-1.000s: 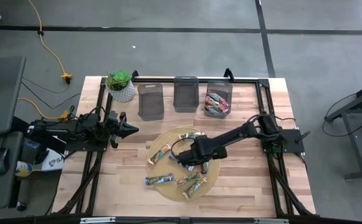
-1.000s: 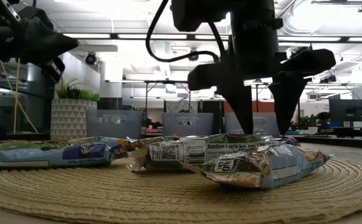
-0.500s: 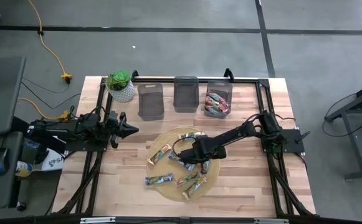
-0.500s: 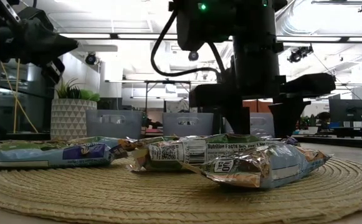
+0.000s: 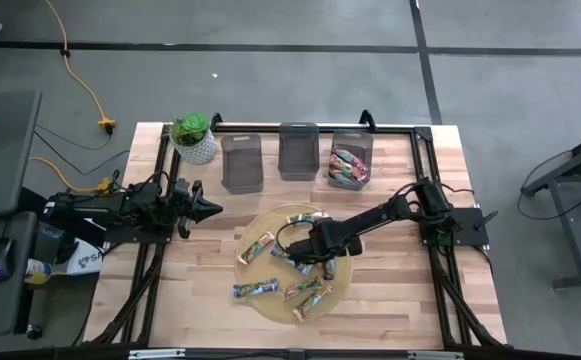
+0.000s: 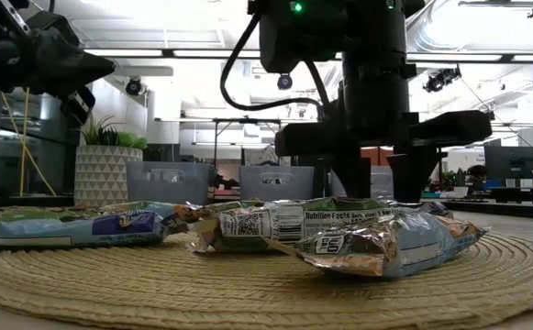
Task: Pick and place Granola Bars by type
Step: Put the blue granola bar into the left black bin
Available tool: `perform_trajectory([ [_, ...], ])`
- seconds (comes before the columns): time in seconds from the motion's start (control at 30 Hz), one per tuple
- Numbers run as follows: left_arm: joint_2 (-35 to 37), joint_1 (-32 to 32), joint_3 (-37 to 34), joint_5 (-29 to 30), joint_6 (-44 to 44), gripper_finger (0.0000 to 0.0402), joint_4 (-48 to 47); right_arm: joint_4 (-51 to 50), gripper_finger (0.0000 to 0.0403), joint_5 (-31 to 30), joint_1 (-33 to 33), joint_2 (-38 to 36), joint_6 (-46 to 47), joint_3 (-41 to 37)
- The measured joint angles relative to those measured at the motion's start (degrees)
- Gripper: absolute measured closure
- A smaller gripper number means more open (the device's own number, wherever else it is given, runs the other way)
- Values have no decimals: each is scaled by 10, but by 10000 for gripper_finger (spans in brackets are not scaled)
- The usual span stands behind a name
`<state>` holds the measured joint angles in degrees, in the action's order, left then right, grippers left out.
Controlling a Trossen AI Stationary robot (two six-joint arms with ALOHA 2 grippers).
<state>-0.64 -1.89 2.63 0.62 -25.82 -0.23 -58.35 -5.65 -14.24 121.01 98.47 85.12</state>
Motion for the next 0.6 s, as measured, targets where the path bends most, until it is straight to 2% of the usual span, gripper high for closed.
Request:
perform_trajectory([
  [0.6,0,0,0,0,0,401,0,0,323,-4,0,-2,-14,-1],
])
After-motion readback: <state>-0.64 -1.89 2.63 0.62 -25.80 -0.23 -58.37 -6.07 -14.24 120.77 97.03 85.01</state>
